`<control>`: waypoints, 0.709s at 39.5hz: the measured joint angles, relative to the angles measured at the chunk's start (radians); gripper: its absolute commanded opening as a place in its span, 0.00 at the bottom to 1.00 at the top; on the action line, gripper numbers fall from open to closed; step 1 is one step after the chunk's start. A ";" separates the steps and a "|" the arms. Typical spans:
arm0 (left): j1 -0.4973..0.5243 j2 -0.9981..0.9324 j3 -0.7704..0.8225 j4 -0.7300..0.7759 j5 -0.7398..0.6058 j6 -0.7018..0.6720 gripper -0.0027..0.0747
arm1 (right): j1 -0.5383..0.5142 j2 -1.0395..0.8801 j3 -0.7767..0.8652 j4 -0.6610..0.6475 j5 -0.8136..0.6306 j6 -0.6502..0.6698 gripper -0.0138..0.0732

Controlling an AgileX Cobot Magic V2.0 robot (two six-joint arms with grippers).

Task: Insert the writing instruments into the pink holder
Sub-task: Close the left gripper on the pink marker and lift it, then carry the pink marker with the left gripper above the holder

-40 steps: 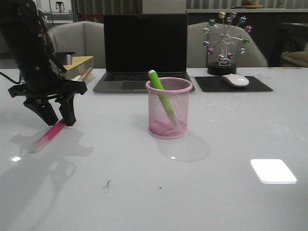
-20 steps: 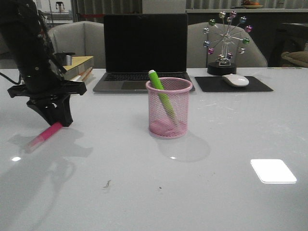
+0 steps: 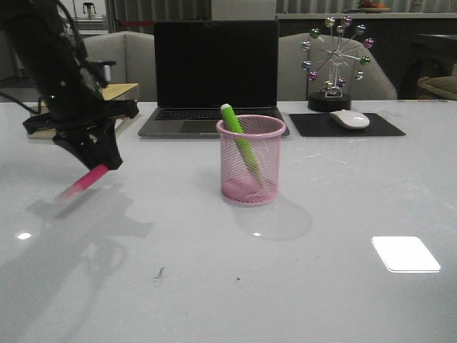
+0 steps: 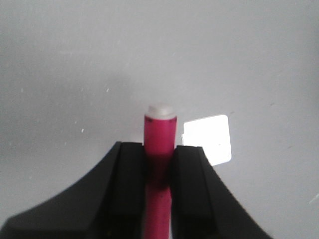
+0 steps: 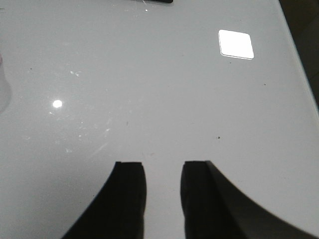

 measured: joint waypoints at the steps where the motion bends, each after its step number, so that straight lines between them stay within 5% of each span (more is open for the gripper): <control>1: -0.004 0.000 -0.018 -0.002 0.001 0.011 0.15 | 0.000 0.000 0.000 0.000 0.000 0.000 0.53; 13: -0.100 -0.122 -0.193 -0.007 -0.062 0.107 0.15 | 0.000 0.000 0.000 0.000 0.000 0.000 0.53; 28: -0.266 -0.239 -0.203 -0.026 -0.297 0.132 0.15 | 0.000 0.000 0.000 0.000 0.013 0.000 0.53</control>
